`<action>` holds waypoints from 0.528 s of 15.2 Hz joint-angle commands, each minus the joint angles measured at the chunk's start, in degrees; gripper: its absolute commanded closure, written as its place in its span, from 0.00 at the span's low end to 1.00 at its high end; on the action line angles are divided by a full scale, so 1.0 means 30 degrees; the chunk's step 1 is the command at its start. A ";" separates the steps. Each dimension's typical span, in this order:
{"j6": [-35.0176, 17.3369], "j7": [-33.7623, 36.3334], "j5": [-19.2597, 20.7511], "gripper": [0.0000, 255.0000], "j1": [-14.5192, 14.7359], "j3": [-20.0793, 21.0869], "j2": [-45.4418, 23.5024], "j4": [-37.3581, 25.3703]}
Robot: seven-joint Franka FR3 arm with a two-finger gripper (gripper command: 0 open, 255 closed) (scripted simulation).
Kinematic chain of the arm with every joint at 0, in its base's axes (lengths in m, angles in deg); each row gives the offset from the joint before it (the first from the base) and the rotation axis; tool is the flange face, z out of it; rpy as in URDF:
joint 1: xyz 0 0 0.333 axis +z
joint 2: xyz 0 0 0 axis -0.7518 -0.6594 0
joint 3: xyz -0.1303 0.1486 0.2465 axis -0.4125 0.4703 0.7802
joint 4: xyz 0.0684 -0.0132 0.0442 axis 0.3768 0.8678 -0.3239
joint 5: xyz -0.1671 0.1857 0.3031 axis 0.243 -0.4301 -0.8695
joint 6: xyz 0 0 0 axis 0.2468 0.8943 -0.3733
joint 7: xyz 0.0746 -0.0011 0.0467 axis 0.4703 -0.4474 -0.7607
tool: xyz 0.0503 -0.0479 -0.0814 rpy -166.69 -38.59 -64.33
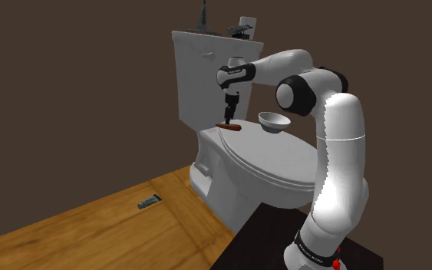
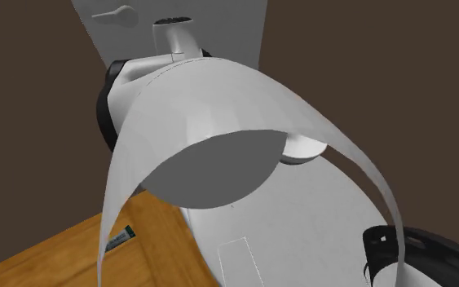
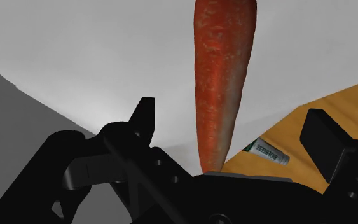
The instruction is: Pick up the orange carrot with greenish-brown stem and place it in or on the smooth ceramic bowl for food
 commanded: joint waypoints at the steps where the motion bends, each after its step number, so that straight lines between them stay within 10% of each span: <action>1: -0.0380 -0.0090 -0.0079 0.00 -0.0052 0.0034 -0.0260 0.0131; 8: -0.1438 -0.0175 -0.0201 0.00 -0.0062 0.0091 -0.0517 0.0951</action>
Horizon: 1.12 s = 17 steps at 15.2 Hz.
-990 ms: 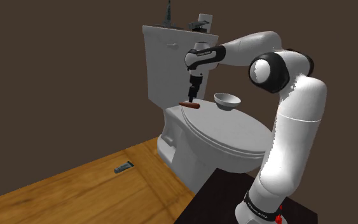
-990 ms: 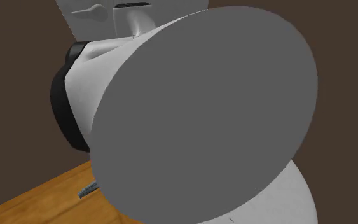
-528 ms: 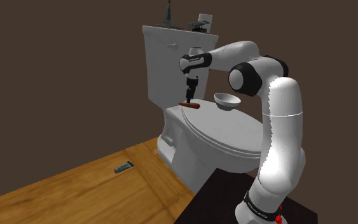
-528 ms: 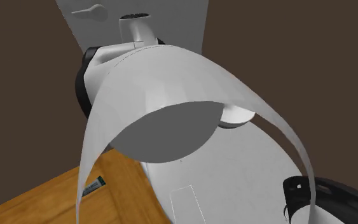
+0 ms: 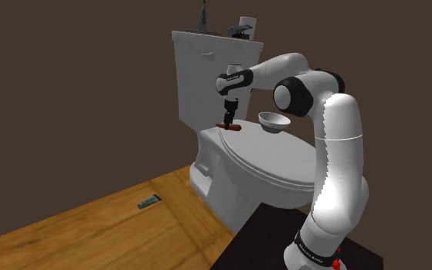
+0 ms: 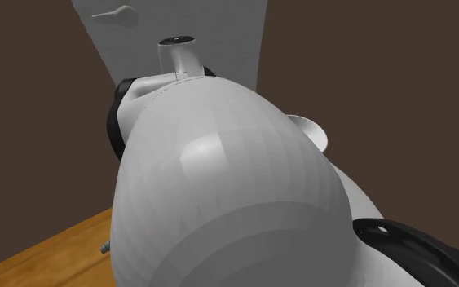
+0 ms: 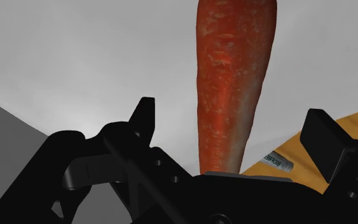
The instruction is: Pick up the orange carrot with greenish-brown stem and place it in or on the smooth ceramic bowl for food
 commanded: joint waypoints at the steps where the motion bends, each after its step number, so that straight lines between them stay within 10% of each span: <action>1: -0.0038 -0.0005 -0.0009 0.00 -0.0004 0.0004 -0.0020 0.0009; 5: -0.0035 -0.0004 -0.0008 0.00 -0.0003 0.0004 -0.0019 0.0009; 6: -0.0035 -0.0004 -0.0008 1.00 -0.0003 0.0004 -0.0019 0.0009; 17: 0.0412 0.0024 0.0052 1.00 -0.0001 -0.0028 0.0117 -0.0312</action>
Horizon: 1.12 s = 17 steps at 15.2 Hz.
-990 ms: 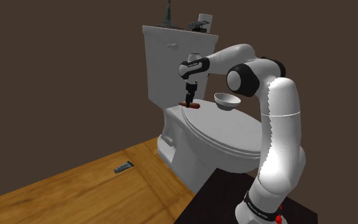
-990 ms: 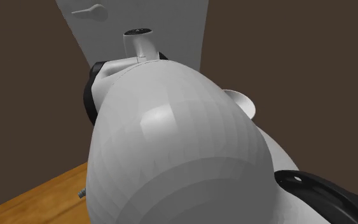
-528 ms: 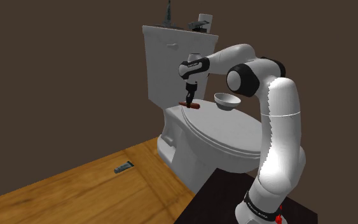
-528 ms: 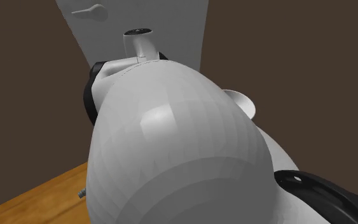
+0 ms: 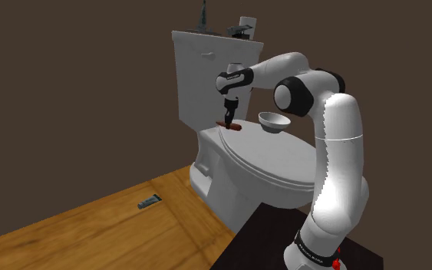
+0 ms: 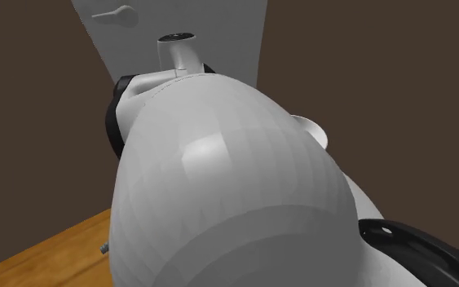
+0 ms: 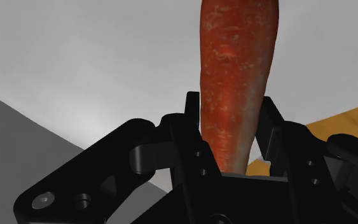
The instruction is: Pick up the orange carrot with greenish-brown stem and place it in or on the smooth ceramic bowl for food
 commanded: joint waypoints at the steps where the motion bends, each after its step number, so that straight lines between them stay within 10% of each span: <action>1: 0.0395 0.0027 0.0049 1.00 0.0002 -0.0025 0.0111 -0.0295; 17: 0.4329 0.0111 0.0248 1.00 -0.0202 -0.0180 0.0483 -0.3899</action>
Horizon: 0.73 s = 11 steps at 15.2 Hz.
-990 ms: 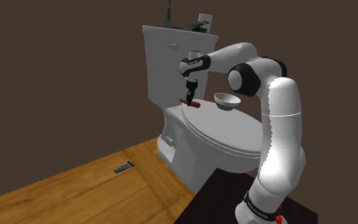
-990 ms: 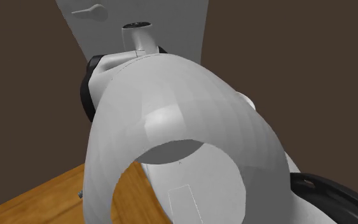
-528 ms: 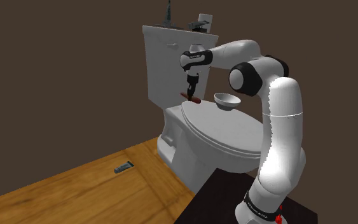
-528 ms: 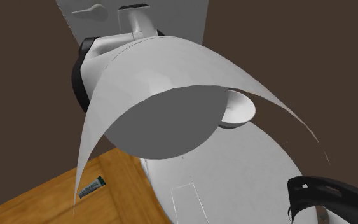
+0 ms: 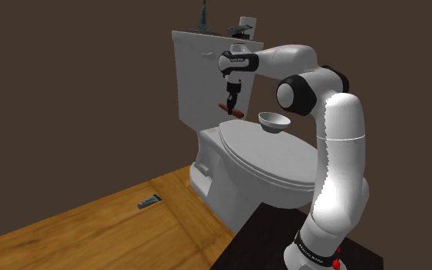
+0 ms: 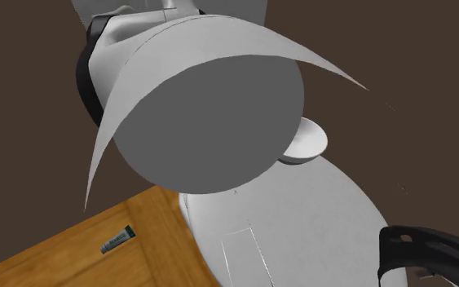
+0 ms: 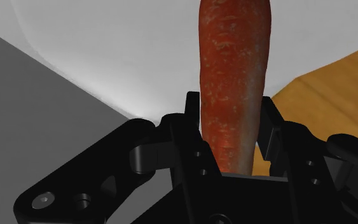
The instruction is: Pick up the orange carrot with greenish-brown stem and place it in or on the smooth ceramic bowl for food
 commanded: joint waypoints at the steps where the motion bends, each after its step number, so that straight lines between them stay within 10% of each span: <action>1: 0.0489 -0.0010 0.0004 1.00 -0.0048 -0.0016 -0.0002 -0.0486; 11: 0.2884 -0.0425 -0.0103 1.00 -0.0614 -0.0167 -0.0220 -0.3107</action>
